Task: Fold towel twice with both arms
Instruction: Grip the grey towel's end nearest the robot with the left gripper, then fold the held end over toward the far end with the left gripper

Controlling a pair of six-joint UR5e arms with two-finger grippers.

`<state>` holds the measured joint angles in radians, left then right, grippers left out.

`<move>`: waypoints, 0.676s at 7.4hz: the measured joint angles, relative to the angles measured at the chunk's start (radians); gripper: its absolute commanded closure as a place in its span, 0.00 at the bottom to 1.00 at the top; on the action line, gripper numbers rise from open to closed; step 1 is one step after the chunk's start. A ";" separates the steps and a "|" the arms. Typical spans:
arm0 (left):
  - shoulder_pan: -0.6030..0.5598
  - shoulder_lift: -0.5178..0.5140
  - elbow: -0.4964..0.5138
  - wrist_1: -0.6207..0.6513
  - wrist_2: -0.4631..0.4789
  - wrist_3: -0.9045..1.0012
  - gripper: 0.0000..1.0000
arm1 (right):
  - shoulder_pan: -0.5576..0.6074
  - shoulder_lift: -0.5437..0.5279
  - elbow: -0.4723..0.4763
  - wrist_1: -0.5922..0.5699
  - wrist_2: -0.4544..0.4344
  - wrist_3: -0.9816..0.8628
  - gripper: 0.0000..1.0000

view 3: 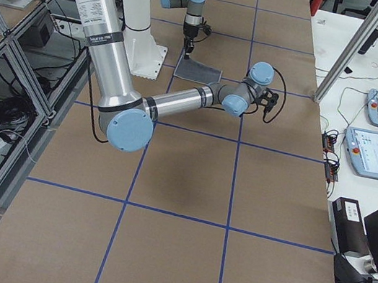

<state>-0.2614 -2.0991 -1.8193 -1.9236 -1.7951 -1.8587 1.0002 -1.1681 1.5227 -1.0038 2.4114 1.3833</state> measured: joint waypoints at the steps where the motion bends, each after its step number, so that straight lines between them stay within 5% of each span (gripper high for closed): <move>1: -0.008 -0.009 0.005 0.000 0.002 -0.007 1.00 | 0.000 0.000 0.001 0.000 0.000 0.000 0.00; 5: -0.070 -0.122 0.109 0.001 0.003 -0.099 1.00 | 0.000 -0.001 0.005 0.001 0.000 -0.001 0.00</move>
<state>-0.3316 -2.2210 -1.7104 -1.9225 -1.7920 -1.9575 1.0002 -1.1688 1.5273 -1.0032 2.4114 1.3821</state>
